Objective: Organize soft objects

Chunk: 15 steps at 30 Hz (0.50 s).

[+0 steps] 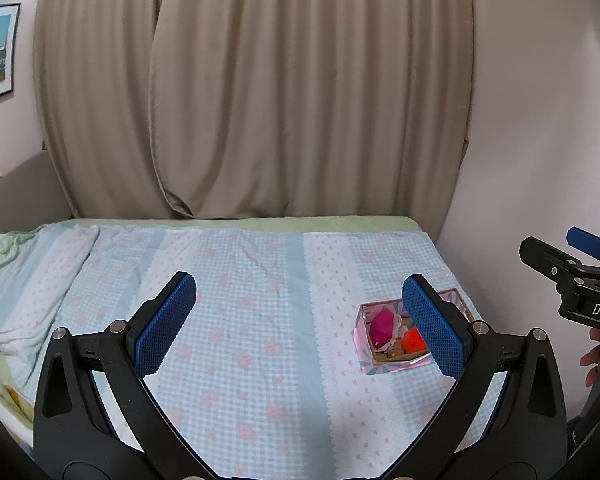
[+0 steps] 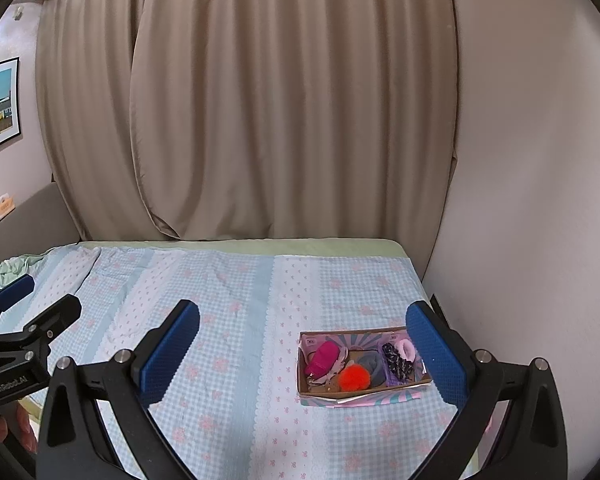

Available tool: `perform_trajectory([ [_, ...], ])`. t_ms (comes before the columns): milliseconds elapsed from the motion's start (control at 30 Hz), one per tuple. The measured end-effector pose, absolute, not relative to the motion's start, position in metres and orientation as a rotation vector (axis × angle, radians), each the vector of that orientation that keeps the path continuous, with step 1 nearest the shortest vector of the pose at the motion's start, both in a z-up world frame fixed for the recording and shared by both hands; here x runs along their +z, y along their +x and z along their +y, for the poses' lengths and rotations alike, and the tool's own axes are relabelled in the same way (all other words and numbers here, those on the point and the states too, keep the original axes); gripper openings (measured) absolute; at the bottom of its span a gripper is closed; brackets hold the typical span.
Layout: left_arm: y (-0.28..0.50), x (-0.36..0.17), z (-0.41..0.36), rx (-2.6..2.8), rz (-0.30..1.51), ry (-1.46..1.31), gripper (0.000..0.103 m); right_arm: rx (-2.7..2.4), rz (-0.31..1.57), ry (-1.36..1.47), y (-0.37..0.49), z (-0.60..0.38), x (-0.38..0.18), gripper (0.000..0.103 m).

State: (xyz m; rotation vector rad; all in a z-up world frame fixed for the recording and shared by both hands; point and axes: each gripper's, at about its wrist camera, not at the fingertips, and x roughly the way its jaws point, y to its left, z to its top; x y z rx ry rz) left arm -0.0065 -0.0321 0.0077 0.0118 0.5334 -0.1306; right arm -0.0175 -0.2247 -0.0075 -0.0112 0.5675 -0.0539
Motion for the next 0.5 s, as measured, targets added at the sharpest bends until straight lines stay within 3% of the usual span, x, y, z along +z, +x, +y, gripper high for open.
perform_trajectory([
  [500,-0.0046,0.0112,-0.0337,-0.125,0.522,0.023,0.103,-0.05,0.565,-0.001,-0.0123,-0.2244,-0.0083,0.103],
])
